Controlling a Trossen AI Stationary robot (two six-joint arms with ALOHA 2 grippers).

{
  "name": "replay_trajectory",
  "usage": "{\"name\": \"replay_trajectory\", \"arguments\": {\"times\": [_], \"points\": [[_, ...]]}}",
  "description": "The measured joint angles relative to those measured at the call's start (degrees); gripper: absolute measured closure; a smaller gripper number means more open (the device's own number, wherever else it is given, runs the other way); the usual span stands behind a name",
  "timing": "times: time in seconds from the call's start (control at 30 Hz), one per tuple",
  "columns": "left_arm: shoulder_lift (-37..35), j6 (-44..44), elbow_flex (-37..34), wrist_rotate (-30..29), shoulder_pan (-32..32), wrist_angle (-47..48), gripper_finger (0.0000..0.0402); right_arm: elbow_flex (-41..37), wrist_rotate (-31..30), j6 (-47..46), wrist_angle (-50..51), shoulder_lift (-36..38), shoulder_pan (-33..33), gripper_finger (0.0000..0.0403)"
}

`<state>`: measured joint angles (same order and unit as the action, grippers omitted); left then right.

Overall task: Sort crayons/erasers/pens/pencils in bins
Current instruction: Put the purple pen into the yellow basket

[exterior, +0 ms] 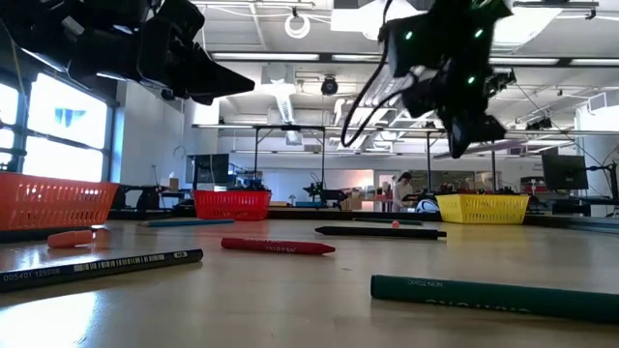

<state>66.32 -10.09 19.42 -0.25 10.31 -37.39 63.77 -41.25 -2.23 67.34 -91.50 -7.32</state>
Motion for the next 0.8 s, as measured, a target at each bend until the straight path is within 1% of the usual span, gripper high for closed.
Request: {"name": "replay_trajectory", "arguments": {"times": [0.07,0.2,0.27,0.37,0.47,0.63,0.8], "points": [[0.0,0.04,0.0,0.0,0.0,0.04,0.0401,-0.3,-0.58,5.85,-3.59,0.02,-6.23,0.0386],[0.0,0.04,0.0,0.0,0.0,0.1,0.0401,-2.24,3.03,17.97,-13.51,0.02,-18.4,0.0386],[0.0,0.04,0.0,0.0,0.0,0.21,0.0401,-3.7,4.28,22.61,-18.09,0.02,-23.92,0.0386],[0.0,-0.05,0.0,-0.23,0.0,0.29,0.0401,-5.19,4.51,27.5,-21.92,0.02,-30.4,0.0386],[0.0,-0.11,0.0,-0.44,0.0,0.31,0.0401,-5.72,6.06,31.22,-25.52,0.04,-34.91,0.0386],[0.0,0.26,0.0,-0.46,0.0,0.28,0.0401,-8.13,10.65,36.43,-33.25,0.07,-40.52,0.0386],[0.0,0.48,0.0,-0.46,0.0,0.31,0.0401,-8.84,12.49,38.16,-34.26,0.07,-43.6,0.0386]]}}
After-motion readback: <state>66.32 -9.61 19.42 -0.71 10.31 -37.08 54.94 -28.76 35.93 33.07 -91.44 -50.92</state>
